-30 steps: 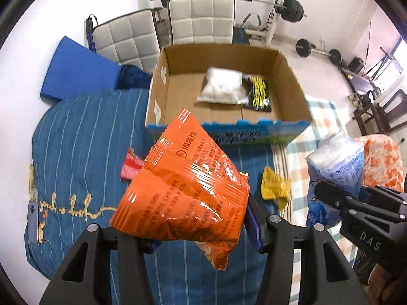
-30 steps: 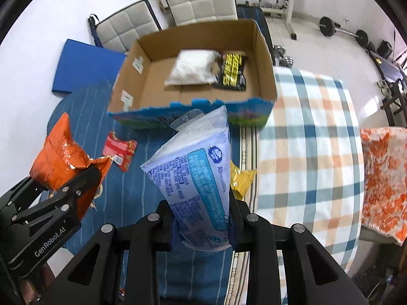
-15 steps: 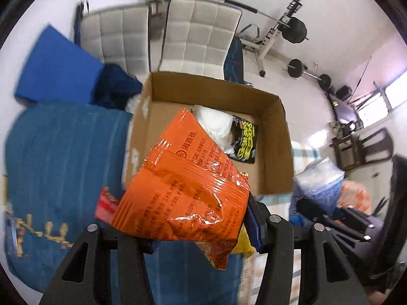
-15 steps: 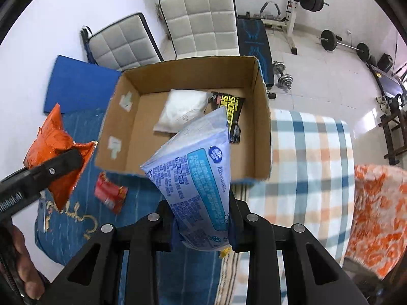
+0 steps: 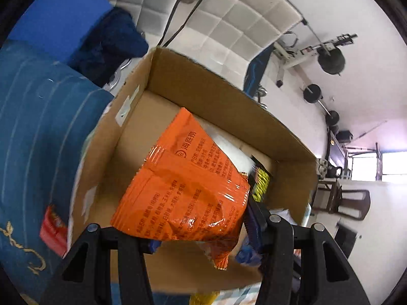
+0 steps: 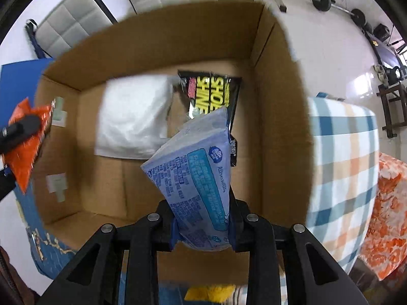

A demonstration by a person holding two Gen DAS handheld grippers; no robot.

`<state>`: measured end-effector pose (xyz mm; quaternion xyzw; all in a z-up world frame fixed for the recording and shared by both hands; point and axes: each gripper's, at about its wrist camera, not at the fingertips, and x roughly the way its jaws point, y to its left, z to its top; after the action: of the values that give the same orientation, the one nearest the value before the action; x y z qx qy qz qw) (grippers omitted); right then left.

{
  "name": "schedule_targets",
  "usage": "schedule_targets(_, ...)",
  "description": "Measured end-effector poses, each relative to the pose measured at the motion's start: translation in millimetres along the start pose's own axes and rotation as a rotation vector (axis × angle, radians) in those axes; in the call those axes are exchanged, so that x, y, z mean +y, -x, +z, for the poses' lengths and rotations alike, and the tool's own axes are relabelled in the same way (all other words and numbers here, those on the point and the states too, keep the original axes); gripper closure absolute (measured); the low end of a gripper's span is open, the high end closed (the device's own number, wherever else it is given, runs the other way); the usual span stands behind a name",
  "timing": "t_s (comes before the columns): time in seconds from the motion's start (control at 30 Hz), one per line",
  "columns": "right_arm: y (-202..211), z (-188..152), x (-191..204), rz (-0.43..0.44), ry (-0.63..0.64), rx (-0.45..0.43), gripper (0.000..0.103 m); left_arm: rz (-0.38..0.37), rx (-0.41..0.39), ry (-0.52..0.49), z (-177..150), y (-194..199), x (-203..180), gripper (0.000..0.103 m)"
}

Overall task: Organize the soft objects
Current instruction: 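Drop the orange bag and the wipes pack into the box, opening both tools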

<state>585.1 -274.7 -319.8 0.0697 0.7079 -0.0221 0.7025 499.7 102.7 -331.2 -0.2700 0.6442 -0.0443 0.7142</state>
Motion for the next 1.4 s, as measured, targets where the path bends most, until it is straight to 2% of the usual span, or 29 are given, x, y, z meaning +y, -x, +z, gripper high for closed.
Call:
schedule_targets(0.3, -46.8, 4.1, 4.9, 0.004, -0.010, 0.076, 0.071, 0.035, 0.067, 0.086, 27.9, -56.4, 13.6, 0.053)
schedule_targets(0.53, -57.8, 10.1, 1.5, 0.018, -0.008, 0.093, 0.066, 0.048, 0.058, 0.094, 26.8, -57.4, 8.3, 0.051)
schedule_targets(0.57, -58.4, 10.8, 1.7, 0.018, -0.003, 0.097, 0.062, 0.051, 0.063, 0.087, 25.1, -55.4, 6.7, 0.044)
schedule_targets(0.6, -58.4, 10.8, 1.2, 0.015, 0.000, 0.099, 0.061, 0.058, 0.064, 0.074, 24.7, -54.2, 3.8, 0.035)
schedule_targets(0.63, -58.7, 11.7, 1.1, 0.016, 0.004, 0.100, 0.061, 0.065, 0.058, 0.053, 23.2, -50.7, 0.3, 0.031)
schedule_targets(0.7, -59.2, 13.8, 3.5, 0.021, 0.015, 0.102, 0.053, 0.092, 0.035, 0.006, 18.4, -40.3, -8.6, 0.021)
schedule_targets(0.73, -59.2, 16.0, 5.2, 0.013, 0.020, 0.101, 0.049, 0.094, 0.029, -0.005, 16.9, -39.1, -9.7, 0.018)
schedule_targets(0.8, -57.2, 14.6, 6.4, 0.010, 0.027, 0.097, 0.047, 0.107, 0.010, -0.034, 11.8, -30.1, -14.2, 0.014)
schedule_targets(0.9, -51.6, 12.7, 9.1, 0.014, 0.030, 0.092, 0.036, 0.144, -0.024, -0.104, -0.6, -12.2, -20.2, 0.006)
schedule_targets(0.97, -45.0, 10.2, 7.9, 0.019, 0.023, 0.082, 0.028, 0.167, -0.051, -0.150, -8.9, -0.5, -23.9, 0.004)
schedule_targets(1.03, -37.4, 6.3, 7.5, 0.024, 0.027, 0.068, 0.025, 0.196, -0.070, -0.191, -17.4, 10.0, -27.5, 0.003)
schedule_targets(1.17, -24.4, -3.2, 4.7, 0.048, 0.024, 0.046, 0.013, 0.226, -0.121, -0.230, -35.6, 36.8, -18.7, 0.000)
schedule_targets(1.3, -10.4, -16.1, 3.1, 0.043, 0.025, 0.008, 0.011, 0.282, -0.206, -0.298, -59.3, 63.1, -17.9, 0.000)
schedule_targets(1.4, 0.5, -27.9, 5.5, 0.044, 0.031, -0.019, 0.010, 0.306, -0.238, -0.332, -66.7, 71.7, -16.1, 0.000)
